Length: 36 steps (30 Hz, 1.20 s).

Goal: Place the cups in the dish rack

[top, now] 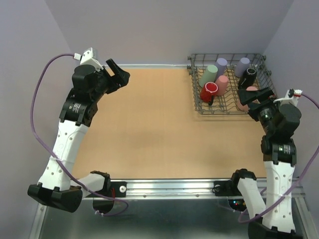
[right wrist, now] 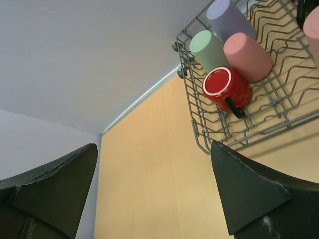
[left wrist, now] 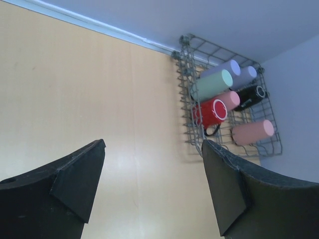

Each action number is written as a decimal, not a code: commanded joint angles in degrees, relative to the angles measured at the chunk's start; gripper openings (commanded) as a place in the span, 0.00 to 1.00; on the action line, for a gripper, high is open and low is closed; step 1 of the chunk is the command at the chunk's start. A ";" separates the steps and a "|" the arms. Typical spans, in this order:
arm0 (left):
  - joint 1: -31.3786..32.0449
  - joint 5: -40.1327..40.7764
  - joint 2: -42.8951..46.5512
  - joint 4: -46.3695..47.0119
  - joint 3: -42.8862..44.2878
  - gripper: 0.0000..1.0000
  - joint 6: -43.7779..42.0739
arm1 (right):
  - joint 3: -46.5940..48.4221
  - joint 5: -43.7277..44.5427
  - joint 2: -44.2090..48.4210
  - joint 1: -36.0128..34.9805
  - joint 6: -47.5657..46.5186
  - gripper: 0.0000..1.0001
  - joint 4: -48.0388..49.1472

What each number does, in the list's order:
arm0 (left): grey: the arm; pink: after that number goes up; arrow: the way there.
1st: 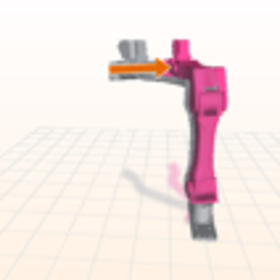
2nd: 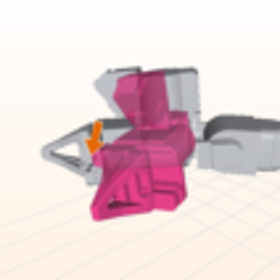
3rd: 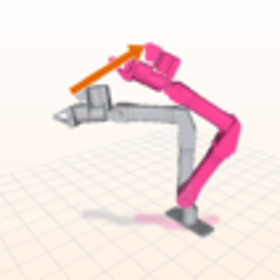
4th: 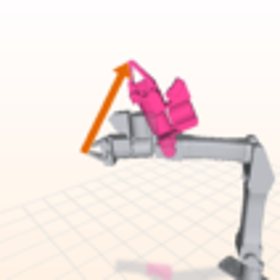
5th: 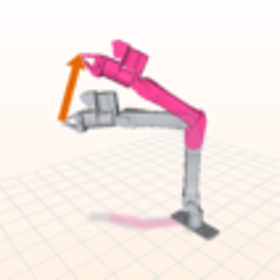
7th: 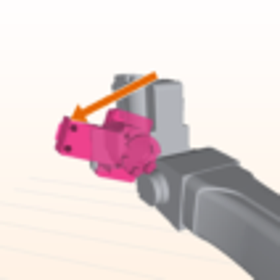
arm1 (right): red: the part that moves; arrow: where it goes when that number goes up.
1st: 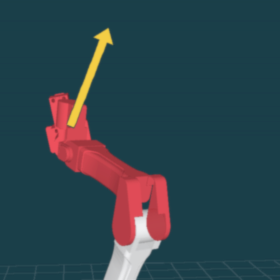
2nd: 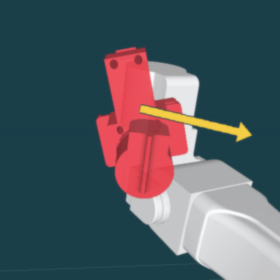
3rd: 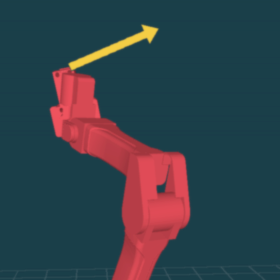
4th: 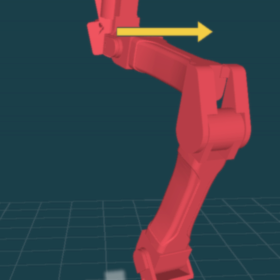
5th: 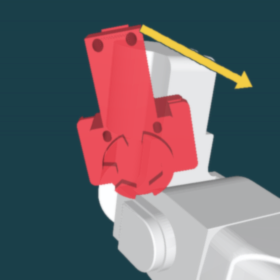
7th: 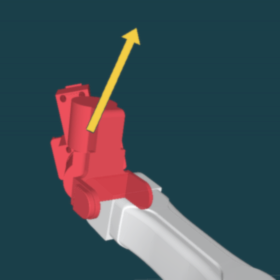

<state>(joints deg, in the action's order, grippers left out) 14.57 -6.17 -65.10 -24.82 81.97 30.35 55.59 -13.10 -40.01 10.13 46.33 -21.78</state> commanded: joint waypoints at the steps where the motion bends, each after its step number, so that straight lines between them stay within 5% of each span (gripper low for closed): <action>1: 0.20 11.95 4.53 5.73 -3.65 0.89 -3.18 | -0.58 -0.26 3.96 -0.11 -3.17 1.00 -10.20; 4: 0.20 19.94 9.09 12.93 -11.90 0.89 -5.90 | -0.40 -1.39 5.72 -0.11 -3.78 1.00 -14.33; 15: -0.06 25.16 24.49 48.63 -49.26 0.85 -32.26 | -1.01 -2.46 5.91 -1.60 -3.35 1.00 -15.75; 19: -1.82 27.80 19.76 53.45 -55.86 0.86 -34.13 | -1.63 -2.98 5.21 -2.83 -2.82 1.00 -15.84; 27: -8.76 20.51 9.48 74.02 -64.30 0.92 -34.65 | 0.48 -2.02 1.52 -6.09 -5.19 1.00 -16.62; 36: -14.13 16.55 -11.26 93.07 -61.50 0.92 -33.07 | 6.36 3.25 -3.75 -10.74 -9.67 1.00 -20.84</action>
<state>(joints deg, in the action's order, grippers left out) 1.39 12.45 -72.14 54.72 17.93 -2.57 56.01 -13.17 -42.85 1.30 39.99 -40.71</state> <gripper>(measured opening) 0.922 0.998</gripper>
